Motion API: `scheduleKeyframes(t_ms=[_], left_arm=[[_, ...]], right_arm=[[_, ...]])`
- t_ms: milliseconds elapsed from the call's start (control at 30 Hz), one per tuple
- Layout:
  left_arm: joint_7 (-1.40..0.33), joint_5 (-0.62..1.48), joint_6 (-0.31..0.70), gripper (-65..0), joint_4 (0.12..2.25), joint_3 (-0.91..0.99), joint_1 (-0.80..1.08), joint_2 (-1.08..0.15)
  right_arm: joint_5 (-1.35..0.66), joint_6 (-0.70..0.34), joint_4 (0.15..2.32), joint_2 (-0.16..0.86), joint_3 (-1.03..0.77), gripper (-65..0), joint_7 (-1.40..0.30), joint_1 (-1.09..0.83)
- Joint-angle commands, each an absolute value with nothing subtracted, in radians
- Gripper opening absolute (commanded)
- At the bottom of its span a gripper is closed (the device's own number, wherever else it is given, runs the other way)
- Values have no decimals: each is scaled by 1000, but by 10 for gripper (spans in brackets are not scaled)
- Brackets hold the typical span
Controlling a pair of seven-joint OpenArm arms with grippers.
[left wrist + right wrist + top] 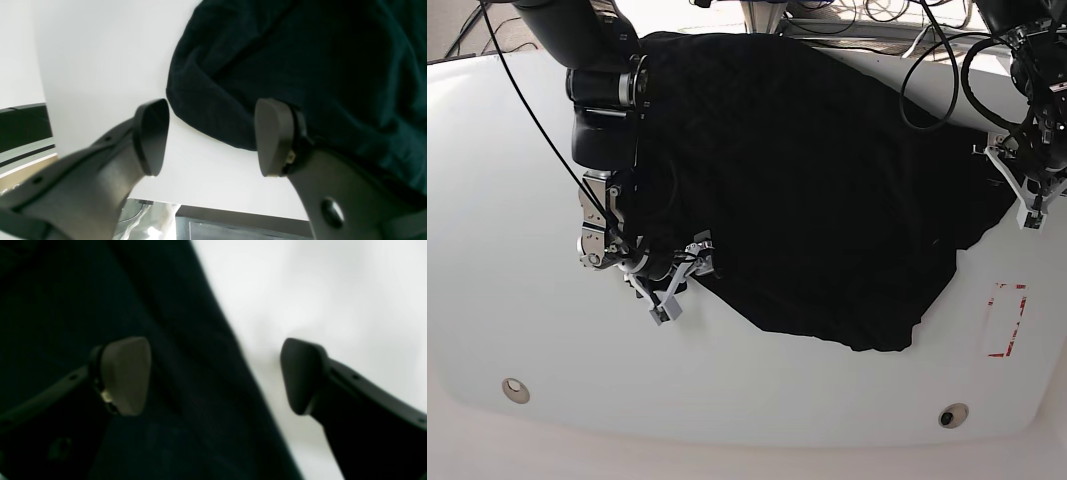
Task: Layout the t-shirt on the table in an organized manner, then fold the t-shirt properly
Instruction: 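Move the left gripper along the shirt edge toward the right gripper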
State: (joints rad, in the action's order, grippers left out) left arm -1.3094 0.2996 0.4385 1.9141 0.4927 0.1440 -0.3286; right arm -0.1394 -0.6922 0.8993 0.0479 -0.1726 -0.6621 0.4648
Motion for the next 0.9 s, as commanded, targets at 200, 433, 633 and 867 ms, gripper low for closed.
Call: scheduleKeyframes(t_ms=[200,433,633,867], left_arm=[[-1294,303,437,-262,1933,496,133,-341],[-1293,303,437,-262,1929,496,133,-341],[-1293,303,437,-262,1929,475,137,-323],[-1294,303,437,-262,1929,456,170,-291]], right_arm=[[-137,-698,912,21,-170,-236,-696,458],[-139,-698,912,21,-170,-376,-696,456],[-136,-698,912,28,-173,-650,-696,455],[-139,-698,915,73,-179,-650,-714,420]])
